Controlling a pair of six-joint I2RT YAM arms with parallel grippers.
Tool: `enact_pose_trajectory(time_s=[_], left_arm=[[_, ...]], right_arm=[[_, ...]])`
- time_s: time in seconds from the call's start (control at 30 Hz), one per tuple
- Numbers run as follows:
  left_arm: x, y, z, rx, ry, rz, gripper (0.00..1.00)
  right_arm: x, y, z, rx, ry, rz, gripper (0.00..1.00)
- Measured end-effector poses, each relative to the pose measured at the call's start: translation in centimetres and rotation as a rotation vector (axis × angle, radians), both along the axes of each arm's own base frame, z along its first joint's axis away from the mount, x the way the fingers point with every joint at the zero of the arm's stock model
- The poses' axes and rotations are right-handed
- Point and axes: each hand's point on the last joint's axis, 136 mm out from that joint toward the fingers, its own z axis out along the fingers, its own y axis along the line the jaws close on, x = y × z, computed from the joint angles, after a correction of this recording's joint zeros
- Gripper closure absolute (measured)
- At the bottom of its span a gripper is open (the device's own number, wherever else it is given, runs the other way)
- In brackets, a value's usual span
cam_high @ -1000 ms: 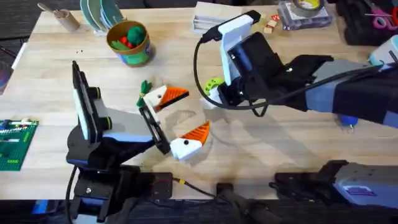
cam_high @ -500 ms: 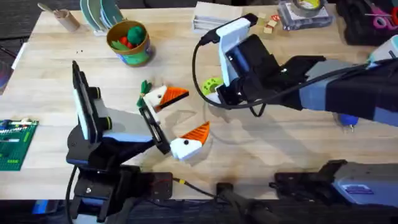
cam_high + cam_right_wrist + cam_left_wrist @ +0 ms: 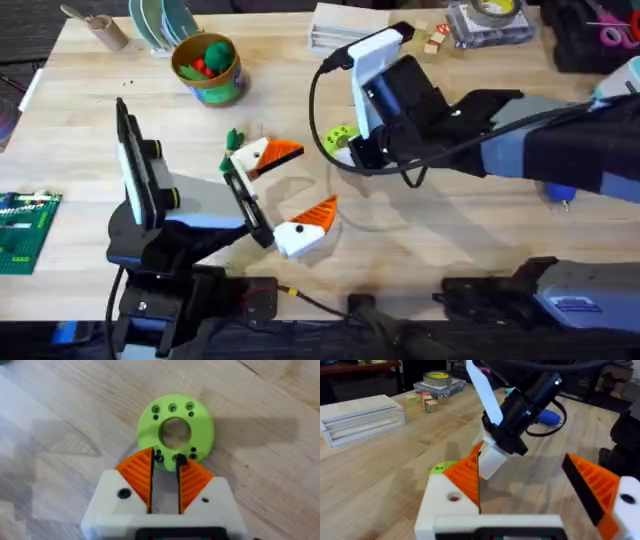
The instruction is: Pick up the gripper from the table and insert it into the empty holder that is missing its gripper. Then pick up a screw, insert it into the mounting hole, and use the screwdriver to tighten it. Finally, clean up the table by picking up the vegetable and placing it into the bucket.
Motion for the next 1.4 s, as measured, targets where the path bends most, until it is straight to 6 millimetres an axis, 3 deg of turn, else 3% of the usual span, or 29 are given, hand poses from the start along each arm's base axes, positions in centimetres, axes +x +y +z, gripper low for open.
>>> enact_pose_trajectory(time_s=[0.63,0.9,1.4], left_arm=[[0.0,0.0,0.0,0.000,0.000,0.000,0.008],[0.0,0.0,0.0,0.000,0.000,0.000,0.007],[0.0,0.0,0.0,0.000,0.000,0.000,0.008]], right_arm=[[-1.0,1.1,0.0,-0.057,-0.056,0.166,0.709],[-0.4,0.6,0.0,-0.106,-0.101,0.176,0.709],[-1.0,1.6,0.2,-0.112,-0.132,0.232,0.718]])
